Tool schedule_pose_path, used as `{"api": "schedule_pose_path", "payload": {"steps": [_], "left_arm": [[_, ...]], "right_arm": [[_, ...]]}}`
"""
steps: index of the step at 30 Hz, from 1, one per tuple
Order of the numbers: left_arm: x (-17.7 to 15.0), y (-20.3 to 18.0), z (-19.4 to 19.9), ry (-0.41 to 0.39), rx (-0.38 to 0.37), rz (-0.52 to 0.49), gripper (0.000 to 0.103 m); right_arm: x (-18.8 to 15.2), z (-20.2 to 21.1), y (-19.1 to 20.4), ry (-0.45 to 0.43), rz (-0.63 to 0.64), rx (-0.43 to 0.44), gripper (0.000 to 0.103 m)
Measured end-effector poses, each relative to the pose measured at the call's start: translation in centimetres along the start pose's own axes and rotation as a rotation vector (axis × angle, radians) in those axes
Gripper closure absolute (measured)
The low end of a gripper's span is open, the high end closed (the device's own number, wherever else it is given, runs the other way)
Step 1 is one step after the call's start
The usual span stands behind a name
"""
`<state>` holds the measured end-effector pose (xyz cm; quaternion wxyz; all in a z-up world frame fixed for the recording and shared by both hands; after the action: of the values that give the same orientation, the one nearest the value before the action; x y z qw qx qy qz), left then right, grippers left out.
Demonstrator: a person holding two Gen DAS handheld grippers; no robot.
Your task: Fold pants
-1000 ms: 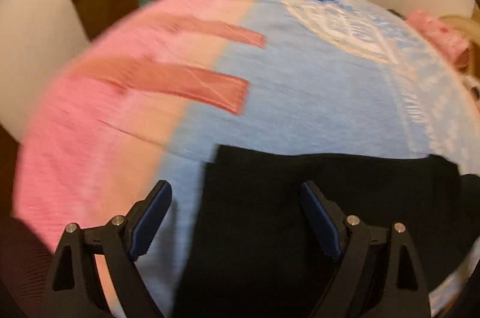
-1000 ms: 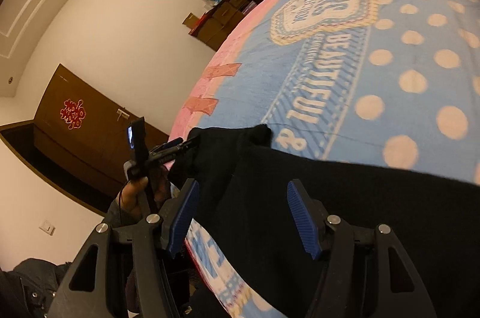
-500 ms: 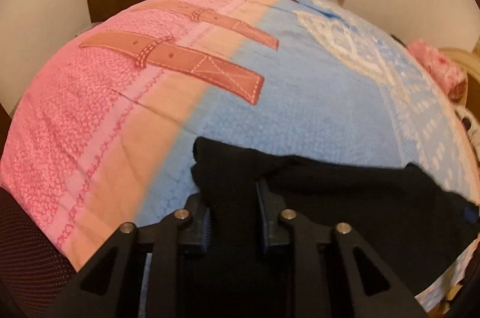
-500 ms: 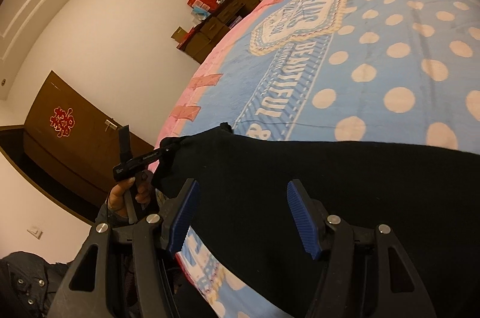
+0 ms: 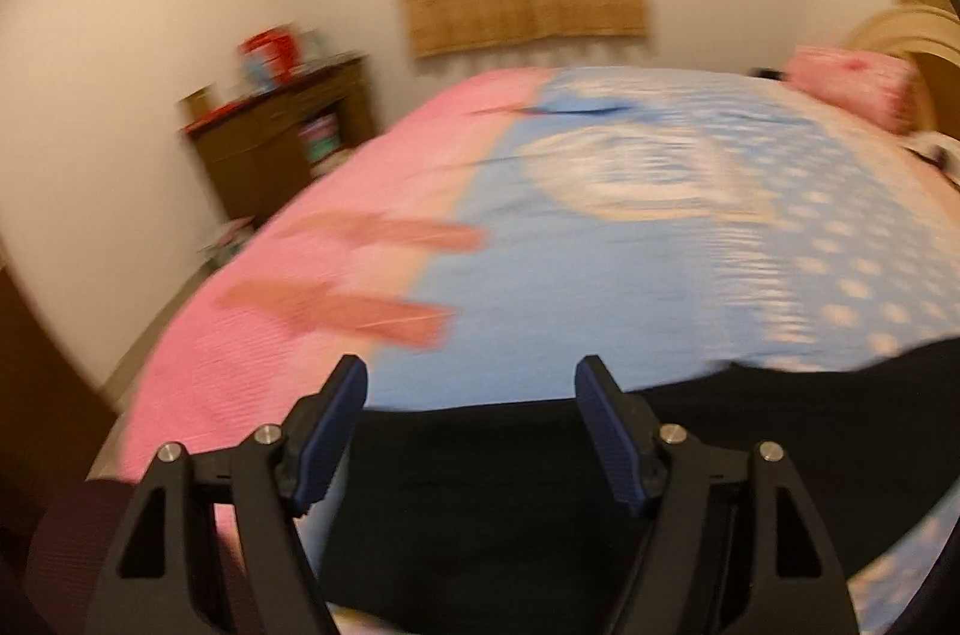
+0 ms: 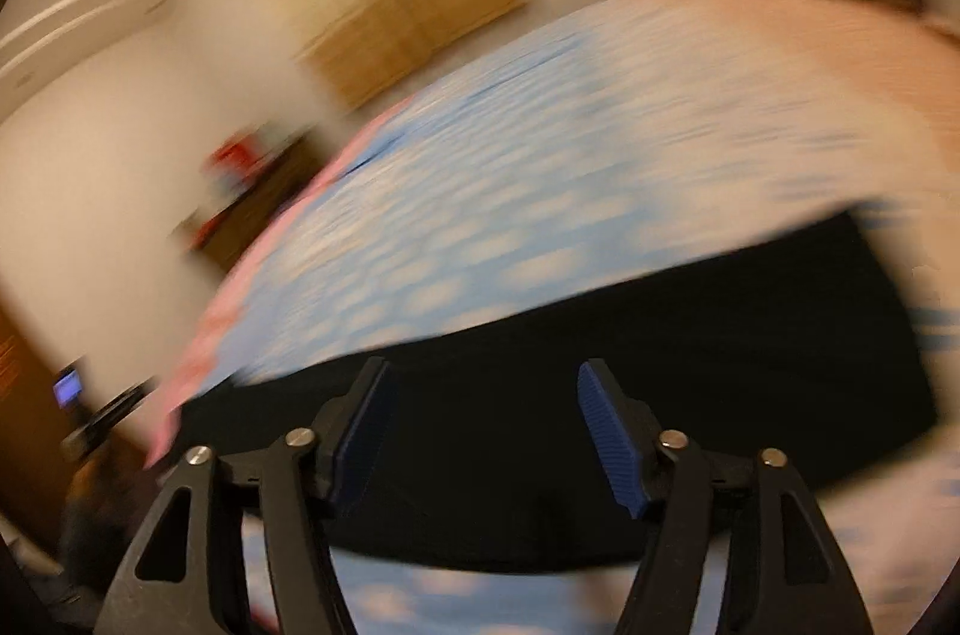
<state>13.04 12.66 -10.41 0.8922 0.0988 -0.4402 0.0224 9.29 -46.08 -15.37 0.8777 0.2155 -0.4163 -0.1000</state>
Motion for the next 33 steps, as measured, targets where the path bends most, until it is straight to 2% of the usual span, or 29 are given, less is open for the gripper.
{"api": "schedule_pose_path", "payload": {"steps": [1,5,9,12,14,17,20,22,24,25,26,27,29,33], "left_arm": [[0.3,-2.4,0.3,-0.005,-0.043,-0.028,0.029],[0.2,-13.6,1.1,-0.002,-0.229,-0.145,0.029],[-1.3,-24.4,2.3,0.027,-0.414,-0.254,0.029],[-2.6,-29.4,3.6,0.019,-0.486,-0.323,0.029],[-3.9,-31.6,3.7,0.059,-0.517,-0.351,0.029],[-5.5,-33.3,2.7,0.099,-0.517,-0.386,0.029],[-6.2,-33.5,1.6,0.125,-0.531,-0.374,0.027],[-6.3,-33.1,1.5,0.131,-0.545,-0.346,0.023],[-6.4,-33.2,1.3,0.133,-0.559,-0.330,0.022],[-6.4,-33.3,1.3,0.131,-0.560,-0.331,0.022],[-6.5,-33.4,1.2,0.129,-0.560,-0.331,0.022],[-6.5,-33.4,1.3,0.129,-0.559,-0.330,0.022],[-6.6,-33.1,1.3,0.133,-0.558,-0.321,0.022],[-6.6,-31.9,1.4,0.145,-0.551,-0.296,0.022]], "right_arm": [[0.7,1.6,-3.3,-0.035,-0.049,-0.059,0.035],[1.9,4.6,-10.2,-0.098,-0.125,-0.148,0.035],[2.2,4.2,-13.3,-0.081,-0.155,-0.118,0.035],[2.0,3.0,-14.2,-0.049,-0.164,-0.089,0.035],[2.0,2.4,-13.9,-0.044,-0.130,-0.069,0.035],[2.2,2.0,-13.3,-0.053,-0.089,-0.038,0.035],[1.9,1.3,-12.1,-0.024,-0.065,0.044,0.035],[1.5,0.7,-11.7,-0.011,-0.011,0.020,0.035],[1.7,0.6,-12.1,-0.012,-0.037,0.042,0.040],[1.9,0.7,-12.7,-0.014,-0.073,0.056,0.053],[2.0,0.7,-13.5,-0.013,-0.111,0.056,0.078],[1.9,0.7,-14.4,-0.005,-0.144,0.044,0.089],[1.8,1.0,-14.7,-0.010,-0.197,0.090,0.092],[1.8,1.8,-12.2,-0.030,-0.177,0.090,0.093]]}}
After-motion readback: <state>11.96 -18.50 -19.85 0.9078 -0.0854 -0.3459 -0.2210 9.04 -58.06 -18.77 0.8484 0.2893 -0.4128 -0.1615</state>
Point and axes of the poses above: each gripper's, at about its wrist camera, not at the fingertips, and z roughly against the way its jaws point, y to its left, x to its top, the point moved 9 cm from there along -z, roughly the way its jaws point
